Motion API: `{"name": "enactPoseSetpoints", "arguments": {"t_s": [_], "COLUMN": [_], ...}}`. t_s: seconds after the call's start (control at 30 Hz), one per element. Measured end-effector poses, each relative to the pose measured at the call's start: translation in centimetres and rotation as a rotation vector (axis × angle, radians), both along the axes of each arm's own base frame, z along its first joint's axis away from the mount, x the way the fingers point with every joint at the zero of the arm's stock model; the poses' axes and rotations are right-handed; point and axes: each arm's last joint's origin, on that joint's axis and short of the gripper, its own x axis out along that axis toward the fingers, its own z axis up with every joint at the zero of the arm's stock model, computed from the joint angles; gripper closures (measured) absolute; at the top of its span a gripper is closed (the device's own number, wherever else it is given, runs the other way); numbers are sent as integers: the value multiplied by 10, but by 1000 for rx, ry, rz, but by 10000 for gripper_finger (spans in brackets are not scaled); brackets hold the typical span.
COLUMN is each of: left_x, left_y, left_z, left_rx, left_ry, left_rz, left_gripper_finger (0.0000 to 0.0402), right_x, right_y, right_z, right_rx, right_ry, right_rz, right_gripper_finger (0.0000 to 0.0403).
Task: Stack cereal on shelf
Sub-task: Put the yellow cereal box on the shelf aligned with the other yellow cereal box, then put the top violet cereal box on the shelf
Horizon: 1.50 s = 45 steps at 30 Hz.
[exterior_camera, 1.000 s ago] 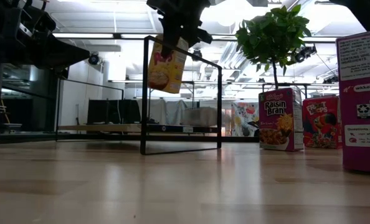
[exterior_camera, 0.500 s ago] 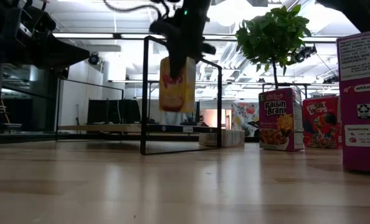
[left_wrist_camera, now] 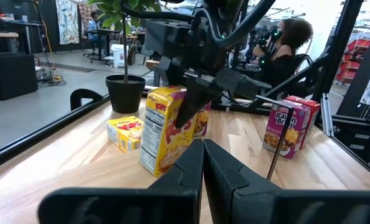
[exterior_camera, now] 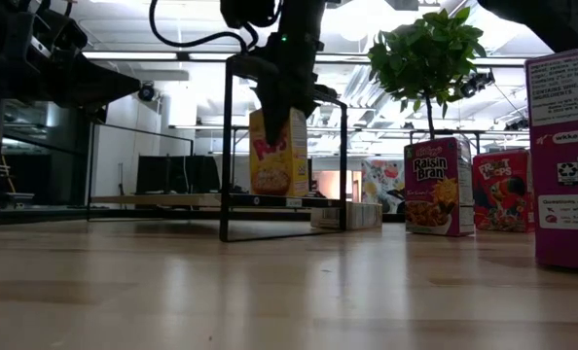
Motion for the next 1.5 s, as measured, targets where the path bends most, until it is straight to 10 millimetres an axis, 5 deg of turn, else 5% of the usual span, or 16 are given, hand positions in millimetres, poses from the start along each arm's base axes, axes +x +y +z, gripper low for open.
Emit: {"name": "enactPoseSetpoints", "arguments": {"t_s": [0.33, 0.73, 1.5], "left_x": [0, 0, 0], "left_y": [0, 0, 0], "left_z": [0, 0, 0], "left_rx": [0, 0, 0], "left_ry": [0, 0, 0], "left_rz": [0, 0, 0], "left_gripper_finger": [398, 398, 398], "right_x": [0, 0, -15], "right_y": [-3, -7, -10], "right_z": [-1, -2, 77], "right_rx": [-15, -22, -132], "right_ry": [9, 19, -141], "right_rz": [-4, -4, 86], "right_gripper_finger": [263, 155, 148]}}
